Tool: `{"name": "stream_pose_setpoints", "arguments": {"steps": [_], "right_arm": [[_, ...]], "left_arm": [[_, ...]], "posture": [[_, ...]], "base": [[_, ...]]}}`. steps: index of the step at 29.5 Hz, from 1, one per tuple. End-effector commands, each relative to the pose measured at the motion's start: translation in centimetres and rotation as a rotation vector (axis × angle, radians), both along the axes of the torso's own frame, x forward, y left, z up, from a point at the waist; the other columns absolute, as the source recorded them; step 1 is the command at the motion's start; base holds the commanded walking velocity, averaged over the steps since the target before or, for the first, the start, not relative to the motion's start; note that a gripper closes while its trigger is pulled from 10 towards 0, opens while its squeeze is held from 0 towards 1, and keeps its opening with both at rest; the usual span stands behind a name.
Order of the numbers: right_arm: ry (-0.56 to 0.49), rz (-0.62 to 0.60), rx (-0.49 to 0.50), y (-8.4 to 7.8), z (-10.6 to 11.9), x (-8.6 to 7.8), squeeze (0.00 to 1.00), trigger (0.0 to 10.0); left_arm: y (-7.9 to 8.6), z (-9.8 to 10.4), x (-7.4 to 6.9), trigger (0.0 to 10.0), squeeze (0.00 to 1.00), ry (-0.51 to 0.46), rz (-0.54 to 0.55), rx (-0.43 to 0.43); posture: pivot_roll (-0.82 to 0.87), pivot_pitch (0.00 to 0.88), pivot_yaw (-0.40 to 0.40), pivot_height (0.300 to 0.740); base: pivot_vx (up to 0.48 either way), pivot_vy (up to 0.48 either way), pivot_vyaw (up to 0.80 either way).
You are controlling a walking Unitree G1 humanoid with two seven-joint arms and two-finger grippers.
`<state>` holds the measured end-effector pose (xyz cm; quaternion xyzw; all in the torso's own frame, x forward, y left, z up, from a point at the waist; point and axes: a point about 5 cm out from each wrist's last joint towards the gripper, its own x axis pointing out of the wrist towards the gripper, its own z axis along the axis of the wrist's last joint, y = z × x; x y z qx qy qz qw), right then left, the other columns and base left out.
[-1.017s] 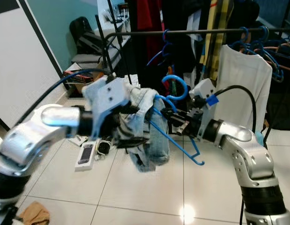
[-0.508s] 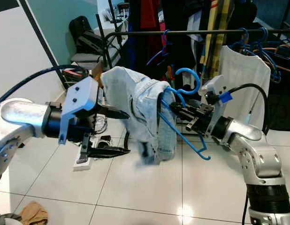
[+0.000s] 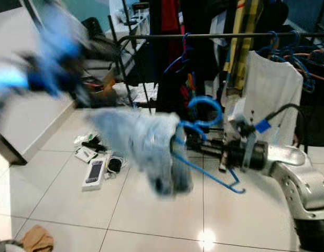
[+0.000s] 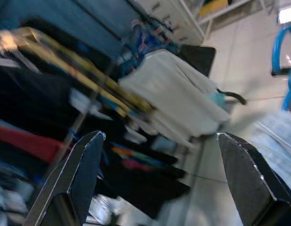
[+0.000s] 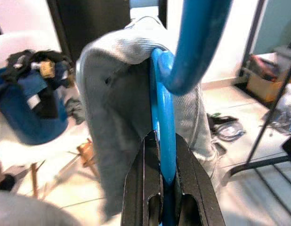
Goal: Hang hanger
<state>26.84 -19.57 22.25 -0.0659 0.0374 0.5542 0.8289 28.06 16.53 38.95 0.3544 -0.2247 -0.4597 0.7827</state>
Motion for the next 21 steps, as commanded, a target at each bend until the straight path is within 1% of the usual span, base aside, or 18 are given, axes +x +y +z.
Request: {"name": "stream_pose_setpoints", "arguments": {"steps": [1, 2, 3, 4, 5, 6, 8, 9, 10, 11, 13, 16, 17, 18, 20, 21], "right_arm": [[-0.051, 0.091, -0.003, 1.6, 1.0, -0.4, 0.0, 10.0], [-0.051, 0.091, -0.003, 1.6, 1.0, -0.4, 0.0, 10.0], [-0.054, 0.1, -0.009, 1.8, 1.0, -0.3, 0.0, 10.0], [-0.062, 0.113, -0.015, 2.3, 1.0, -0.3, 0.0, 10.0], [-0.074, 0.123, -0.016, 2.8, 1.1, -0.3, 0.0, 10.0], [-0.074, 0.123, -0.016, 2.8, 1.1, -0.3, 0.0, 10.0], [-0.093, 0.139, -0.024, 3.4, 1.2, -0.2, 0.0, 10.0], [-0.106, 0.151, -0.032, 3.7, 1.3, -0.1, 0.0, 10.0], [-0.108, 0.156, -0.036, 3.7, 1.3, -0.1, 0.0, 10.0], [-0.108, 0.156, -0.036, 3.7, 1.3, -0.1, 0.0, 10.0], [-0.114, 0.166, -0.038, 3.8, 1.4, -0.1, 0.0, 10.0], [-0.114, 0.166, -0.038, 3.8, 1.4, -0.1, 0.0, 10.0], [-0.129, 0.174, -0.035, 4.1, 1.8, 0.0, 0.0, 10.0], [-0.129, 0.174, -0.035, 4.1, 1.8, 0.0, 0.0, 10.0], [-0.141, 0.186, -0.034, 4.4, 2.0, -0.1, 0.0, 10.0], [-0.141, 0.186, -0.034, 4.4, 2.0, -0.1, 0.0, 10.0]], "left_arm": [[0.1, -1.0, -0.1, 10.0, 0.0, 0.075, -0.072, 0.115], [0.1, -1.0, -0.1, 10.0, 0.0, 0.075, -0.072, 0.115], [0.1, -1.3, -0.3, 10.0, 0.0, 0.098, -0.102, 0.145], [-0.2, -1.8, -0.5, 10.0, 0.0, 0.148, -0.148, 0.172], [-0.5, -2.8, -0.7, 10.0, 0.0, 0.238, -0.201, 0.206], [-0.5, -2.8, -0.7, 10.0, 0.0, 0.238, -0.201, 0.206], [-0.8, -4.3, -1.0, 10.0, 0.0, 0.361, -0.281, 0.247], [-1.0, -5.6, -0.9, 10.0, 0.0, 0.444, -0.325, 0.256], [-1.0, -5.9, -0.9, 10.0, 0.0, 0.459, -0.336, 0.259], [-1.0, -5.9, -0.9, 10.0, 0.0, 0.459, -0.336, 0.259], [-0.9, -6.8, -0.3, 10.0, 0.0, 0.49, -0.313, 0.284], [-0.9, -6.8, -0.3, 10.0, 0.0, 0.49, -0.313, 0.284], [-0.7, -7.9, 0.5, 10.0, 0.0, 0.555, -0.276, 0.295], [-0.7, -7.9, 0.5, 10.0, 0.0, 0.555, -0.276, 0.295], [-0.7, -8.8, 1.1, 10.0, 0.0, 0.596, -0.227, 0.294], [-0.7, -8.8, 1.1, 10.0, 0.0, 0.596, -0.227, 0.294]], "posture": [[-0.03, 0.0, 0.109, 0.74], [-0.03, 0.0, 0.109, 0.74], [-0.03, 0.0, 0.113, 0.74], [-0.03, 0.0, 0.118, 0.74], [-0.03, 0.0, 0.12, 0.74], [-0.03, 0.0, 0.12, 0.74], [-0.03, 0.0, 0.123, 0.74], [-0.03, 0.0, 0.128, 0.74], [-0.03, 0.0, 0.128, 0.74], [-0.03, 0.0, 0.128, 0.74], [-0.03, 0.0, 0.129, 0.74], [-0.03, 0.0, 0.129, 0.74], [-0.03, 0.0, 0.131, 0.74], [-0.03, 0.0, 0.131, 0.74], [-0.03, 0.0, 0.13, 0.74], [-0.03, 0.0, 0.13, 0.74]], "base": [[0.0, 0.0, 0.0], [0.0, 0.0, 0.0], [0.0, 0.0, 0.0], [0.0, 0.0, 0.0], [0.0, 0.0, 0.0], [0.0, 0.0, 0.0], [0.0, 0.0, 0.0], [0.0, 0.0, 0.0], [0.0, 0.0, 0.0], [0.0, 0.0, 0.0], [0.0, 0.0, 0.0], [0.0, 0.0, 0.0], [0.0, 0.0, 0.0], [0.0, 0.0, 0.0], [0.0, 0.0, 0.0], [0.0, 0.0, 0.0]]}}
